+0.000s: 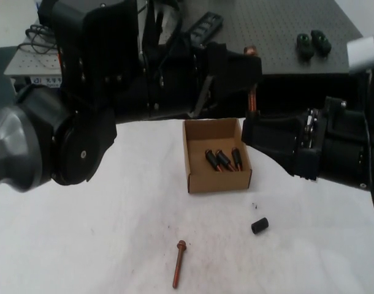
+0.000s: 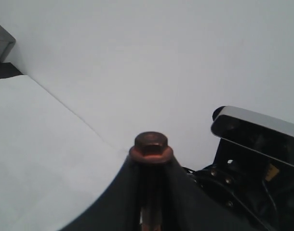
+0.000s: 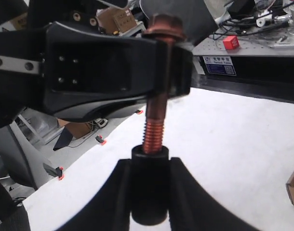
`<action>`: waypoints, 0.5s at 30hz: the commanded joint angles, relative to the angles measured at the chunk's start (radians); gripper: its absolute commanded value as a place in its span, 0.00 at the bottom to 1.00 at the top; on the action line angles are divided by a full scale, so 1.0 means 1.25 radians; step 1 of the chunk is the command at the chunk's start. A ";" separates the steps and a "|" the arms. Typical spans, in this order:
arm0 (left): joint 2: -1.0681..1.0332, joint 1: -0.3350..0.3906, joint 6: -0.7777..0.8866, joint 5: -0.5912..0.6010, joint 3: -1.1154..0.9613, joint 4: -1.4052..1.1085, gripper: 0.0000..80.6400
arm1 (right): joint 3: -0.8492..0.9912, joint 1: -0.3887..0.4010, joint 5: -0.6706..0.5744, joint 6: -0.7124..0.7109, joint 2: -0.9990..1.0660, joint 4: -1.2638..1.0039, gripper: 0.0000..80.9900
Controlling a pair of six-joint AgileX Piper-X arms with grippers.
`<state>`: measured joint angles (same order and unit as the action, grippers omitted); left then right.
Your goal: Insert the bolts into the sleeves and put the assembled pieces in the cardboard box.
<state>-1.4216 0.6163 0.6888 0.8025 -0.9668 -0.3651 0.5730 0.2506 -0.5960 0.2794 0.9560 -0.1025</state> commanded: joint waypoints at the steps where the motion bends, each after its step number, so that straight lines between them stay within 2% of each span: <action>1: 0.009 0.005 -0.001 0.051 -0.002 0.003 0.02 | 0.002 0.000 0.001 -0.008 -0.008 -0.076 0.03; 3: 0.009 0.005 -0.001 0.069 -0.002 0.003 0.17 | 0.002 0.000 -0.004 -0.008 -0.008 -0.079 0.03; 6: 0.009 0.005 -0.001 0.066 -0.002 0.003 0.57 | 0.002 0.000 -0.011 -0.009 -0.008 -0.081 0.03; 7: 0.009 0.005 -0.001 0.061 -0.002 0.006 0.63 | 0.002 0.000 -0.011 -0.009 -0.008 -0.089 0.03; 8: 0.009 0.005 -0.001 0.058 -0.002 0.015 0.66 | 0.002 0.000 -0.011 -0.011 -0.008 -0.103 0.03; 10: 0.009 0.005 -0.031 0.052 -0.002 0.031 0.63 | 0.002 -0.004 -0.005 -0.027 -0.008 -0.143 0.03; 15: 0.009 -0.008 -0.079 -0.019 0.002 0.079 0.61 | 0.015 -0.046 0.142 -0.030 0.007 -0.132 0.03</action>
<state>-1.4184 0.5926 0.6151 0.7881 -0.9650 -0.2459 0.5759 0.2051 -0.4668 0.2504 0.9646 -0.2500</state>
